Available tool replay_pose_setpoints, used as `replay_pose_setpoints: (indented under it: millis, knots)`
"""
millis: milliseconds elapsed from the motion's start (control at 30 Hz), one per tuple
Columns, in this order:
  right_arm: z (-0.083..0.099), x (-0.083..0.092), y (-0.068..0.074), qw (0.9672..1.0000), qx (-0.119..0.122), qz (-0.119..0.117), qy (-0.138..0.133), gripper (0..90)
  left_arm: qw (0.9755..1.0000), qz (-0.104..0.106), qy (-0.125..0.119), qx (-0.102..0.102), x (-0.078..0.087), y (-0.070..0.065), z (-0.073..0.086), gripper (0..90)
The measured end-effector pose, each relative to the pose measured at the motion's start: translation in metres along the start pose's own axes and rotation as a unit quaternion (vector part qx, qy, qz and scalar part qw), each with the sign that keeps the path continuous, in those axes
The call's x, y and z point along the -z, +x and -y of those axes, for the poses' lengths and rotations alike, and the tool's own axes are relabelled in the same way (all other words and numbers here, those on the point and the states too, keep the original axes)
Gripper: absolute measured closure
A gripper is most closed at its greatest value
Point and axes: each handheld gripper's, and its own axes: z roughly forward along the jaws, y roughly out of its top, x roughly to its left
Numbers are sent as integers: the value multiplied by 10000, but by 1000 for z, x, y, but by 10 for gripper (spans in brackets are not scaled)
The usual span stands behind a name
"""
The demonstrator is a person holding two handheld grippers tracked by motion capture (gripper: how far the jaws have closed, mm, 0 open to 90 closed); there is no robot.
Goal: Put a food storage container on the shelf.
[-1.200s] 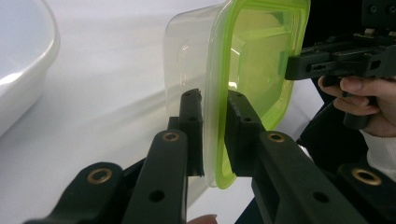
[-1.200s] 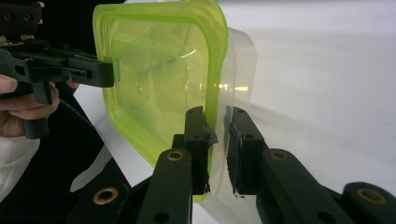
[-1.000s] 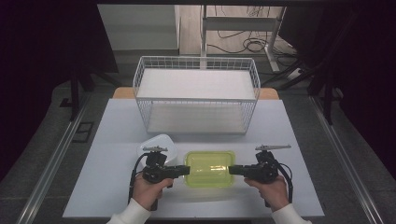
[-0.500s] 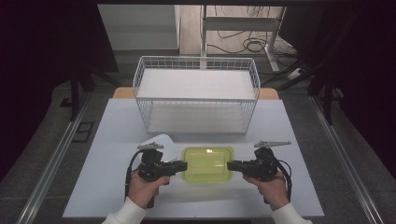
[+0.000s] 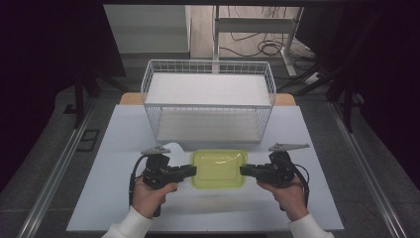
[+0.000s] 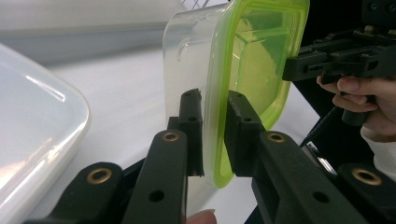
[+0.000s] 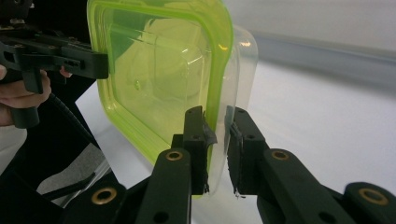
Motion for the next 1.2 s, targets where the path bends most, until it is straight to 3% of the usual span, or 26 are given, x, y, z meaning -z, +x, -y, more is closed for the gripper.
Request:
replay_pose_setpoints:
  millis: [567, 1200]
  knots:
    - [-31, 11, 12, 9996, 268, -23, -121, 778, 9998, 95, -159, -39, 17, -4, -27, 784]
    - [-57, 14, 18, 9990, 314, -117, -282, 776, 9997, 98, -222, -44, 30, -2, -51, 786]
